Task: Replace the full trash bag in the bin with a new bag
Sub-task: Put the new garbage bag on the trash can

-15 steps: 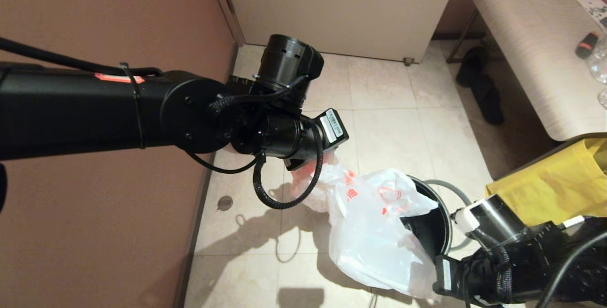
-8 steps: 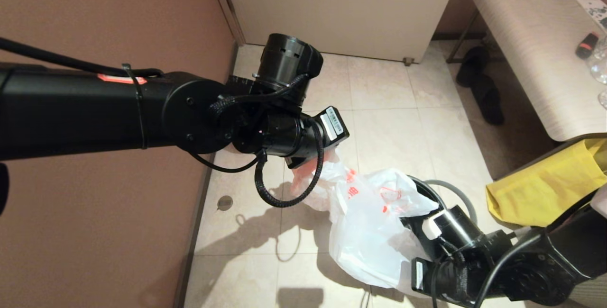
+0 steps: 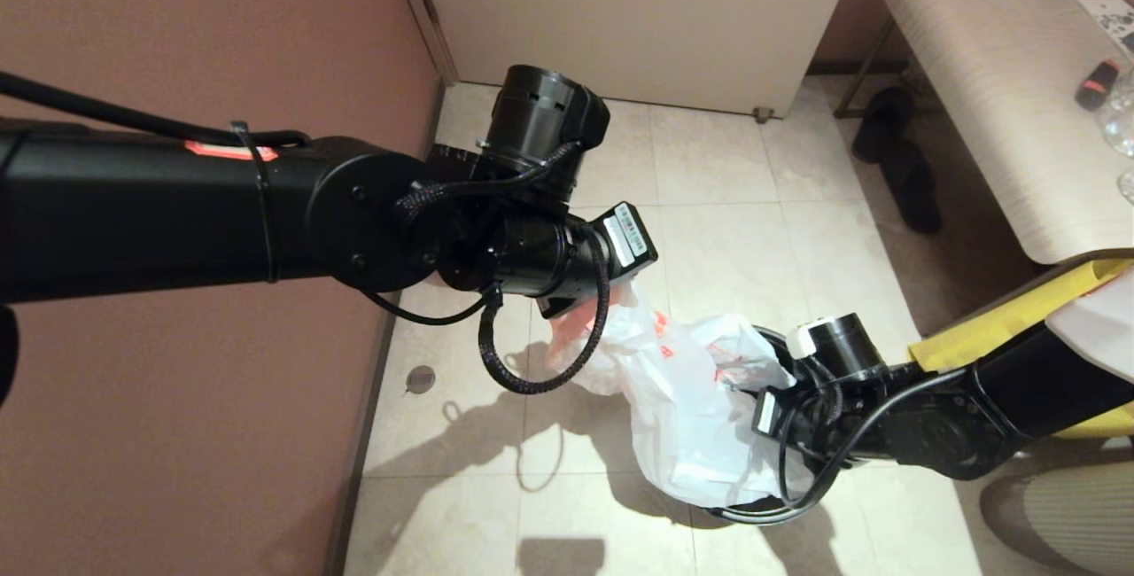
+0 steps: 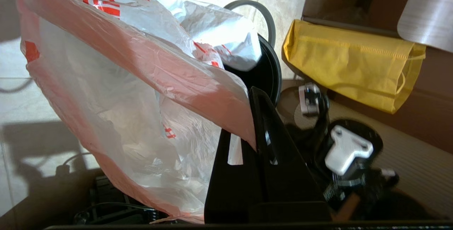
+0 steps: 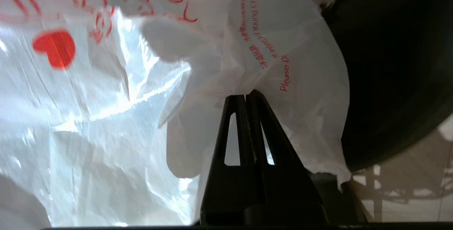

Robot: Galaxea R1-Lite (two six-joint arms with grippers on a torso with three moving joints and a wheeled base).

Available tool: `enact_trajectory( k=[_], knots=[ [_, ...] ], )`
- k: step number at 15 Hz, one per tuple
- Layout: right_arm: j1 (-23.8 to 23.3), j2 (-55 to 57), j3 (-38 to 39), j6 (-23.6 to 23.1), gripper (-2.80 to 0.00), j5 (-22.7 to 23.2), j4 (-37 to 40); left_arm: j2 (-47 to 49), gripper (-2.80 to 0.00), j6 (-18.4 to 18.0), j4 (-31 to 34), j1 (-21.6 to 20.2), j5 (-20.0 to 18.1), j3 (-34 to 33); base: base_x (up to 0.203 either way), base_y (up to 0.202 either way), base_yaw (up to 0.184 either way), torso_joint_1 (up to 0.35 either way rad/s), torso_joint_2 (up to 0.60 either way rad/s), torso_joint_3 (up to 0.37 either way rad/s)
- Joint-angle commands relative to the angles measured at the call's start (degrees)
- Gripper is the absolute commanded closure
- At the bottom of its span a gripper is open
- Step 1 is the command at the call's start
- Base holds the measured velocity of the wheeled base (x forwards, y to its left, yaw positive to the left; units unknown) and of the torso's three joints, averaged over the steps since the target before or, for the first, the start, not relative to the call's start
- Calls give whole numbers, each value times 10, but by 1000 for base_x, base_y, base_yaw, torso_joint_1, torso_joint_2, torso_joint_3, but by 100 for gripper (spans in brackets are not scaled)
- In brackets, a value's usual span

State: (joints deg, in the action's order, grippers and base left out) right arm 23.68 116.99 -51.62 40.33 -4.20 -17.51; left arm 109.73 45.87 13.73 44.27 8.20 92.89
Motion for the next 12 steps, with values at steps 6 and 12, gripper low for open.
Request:
enact_trajectory(
  k=[6, 12],
  knots=[
    [-32, 134, -48, -26, 0, -24, -59, 10, 0, -8, -24, 28, 1, 3, 0, 0, 0, 0, 0, 0],
    [-46, 13, -20, -18, 0, -30, -37, 47, 0, -11, -56, 71, 2, -2, 0, 0, 0, 0, 0, 0]
  ],
)
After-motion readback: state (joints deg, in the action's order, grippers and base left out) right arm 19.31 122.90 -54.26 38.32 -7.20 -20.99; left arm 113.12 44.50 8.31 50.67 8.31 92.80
